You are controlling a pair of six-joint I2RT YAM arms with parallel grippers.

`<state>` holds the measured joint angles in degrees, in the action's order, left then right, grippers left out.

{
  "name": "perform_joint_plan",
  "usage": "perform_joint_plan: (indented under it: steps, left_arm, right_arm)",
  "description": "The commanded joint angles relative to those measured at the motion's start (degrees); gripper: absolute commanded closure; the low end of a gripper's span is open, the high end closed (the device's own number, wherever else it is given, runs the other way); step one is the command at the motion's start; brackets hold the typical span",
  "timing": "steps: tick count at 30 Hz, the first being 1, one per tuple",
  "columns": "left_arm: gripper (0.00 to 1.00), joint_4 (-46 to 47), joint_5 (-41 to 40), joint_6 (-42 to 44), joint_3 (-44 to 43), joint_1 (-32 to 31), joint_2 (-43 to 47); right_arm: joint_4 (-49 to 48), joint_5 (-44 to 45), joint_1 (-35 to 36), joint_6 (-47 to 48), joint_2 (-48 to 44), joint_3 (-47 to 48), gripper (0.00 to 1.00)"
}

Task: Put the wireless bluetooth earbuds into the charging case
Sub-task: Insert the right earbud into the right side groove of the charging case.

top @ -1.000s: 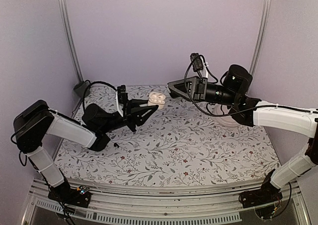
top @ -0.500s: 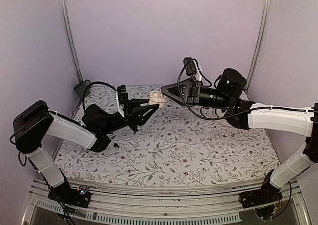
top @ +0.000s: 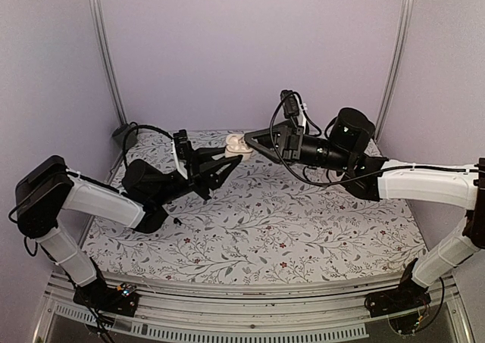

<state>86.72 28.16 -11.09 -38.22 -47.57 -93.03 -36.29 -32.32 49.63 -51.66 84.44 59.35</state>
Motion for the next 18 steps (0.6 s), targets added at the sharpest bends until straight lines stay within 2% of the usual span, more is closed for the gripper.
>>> perform_joint_plan:
  steps: [1, 18]
  left_arm:
    - [1.0, 6.12, -0.31, 1.42, -0.89, -0.82, 2.13]
    - [1.0, 4.79, -1.08, 3.18, -0.89, -1.01, 3.69]
  right_arm:
    - [-0.36, 1.46, 0.3, -0.19, -1.7, -1.35, 0.91]
    - [2.05, 3.16, 0.56, 0.1, -1.3, -2.03, 0.9]
